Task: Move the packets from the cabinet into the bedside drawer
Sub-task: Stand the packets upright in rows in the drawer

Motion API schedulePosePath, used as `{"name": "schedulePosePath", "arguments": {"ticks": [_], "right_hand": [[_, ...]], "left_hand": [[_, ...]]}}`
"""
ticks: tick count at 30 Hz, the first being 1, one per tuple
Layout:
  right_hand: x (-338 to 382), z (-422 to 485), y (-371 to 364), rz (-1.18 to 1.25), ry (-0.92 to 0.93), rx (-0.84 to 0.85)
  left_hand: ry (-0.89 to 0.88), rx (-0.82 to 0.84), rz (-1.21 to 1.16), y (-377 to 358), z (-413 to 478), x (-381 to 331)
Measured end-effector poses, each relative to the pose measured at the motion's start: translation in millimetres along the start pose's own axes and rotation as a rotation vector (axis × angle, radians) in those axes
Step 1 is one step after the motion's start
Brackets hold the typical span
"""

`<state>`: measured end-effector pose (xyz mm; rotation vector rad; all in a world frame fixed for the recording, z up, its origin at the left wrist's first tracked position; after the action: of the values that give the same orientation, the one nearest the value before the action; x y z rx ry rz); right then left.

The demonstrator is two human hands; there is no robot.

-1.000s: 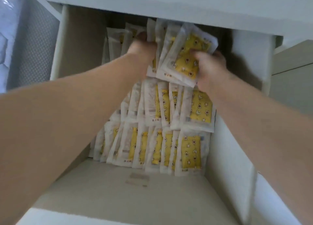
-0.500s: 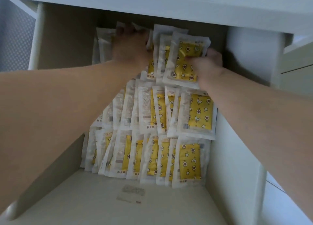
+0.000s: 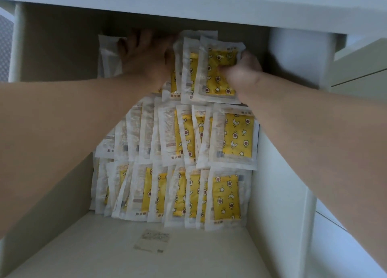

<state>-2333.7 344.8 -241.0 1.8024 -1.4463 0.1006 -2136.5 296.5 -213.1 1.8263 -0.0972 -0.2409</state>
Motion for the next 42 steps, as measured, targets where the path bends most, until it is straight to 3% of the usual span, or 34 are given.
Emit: {"name": "schedulePosePath", "arguments": {"ticks": [2, 8, 18, 26, 30, 36, 42], "right_hand": [[2, -1, -4, 0.003, 0.012, 0.031], [-3, 0, 0, 0.170, -0.020, 0.042], [-3, -1, 13, 0.287, -0.007, -0.026], [-2, 0, 40, 0.037, -0.056, -0.246], [-1, -18, 33, -0.147, 0.008, -0.308], [1, -23, 4, -0.220, 0.161, -0.080], [8, -16, -5, -0.332, 0.263, -0.020]], "left_hand": [[0.056, -0.025, 0.000, 9, 5, -4], [-0.220, 0.204, -0.046, -25, 20, -58], [-0.335, 0.101, -0.005, -6, 19, -58], [-0.205, 0.024, -0.056, -8, 13, -53], [-0.258, 0.089, 0.008, -23, -2, -49], [-0.291, 0.087, -0.018, -18, 4, -41], [-0.303, 0.119, -0.033, -18, 9, -34]]}}
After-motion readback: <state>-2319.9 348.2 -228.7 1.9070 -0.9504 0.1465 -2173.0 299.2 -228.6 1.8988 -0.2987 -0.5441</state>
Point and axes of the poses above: each hand's wrist, its own z-axis towards the middle knuckle, its own y-axis out of the back of the hand, x = y × z, the point moved 9 cm from there along z, towards the middle knuckle, and after that the axes turned 4 degrees about -y, right-handed, at the moved point
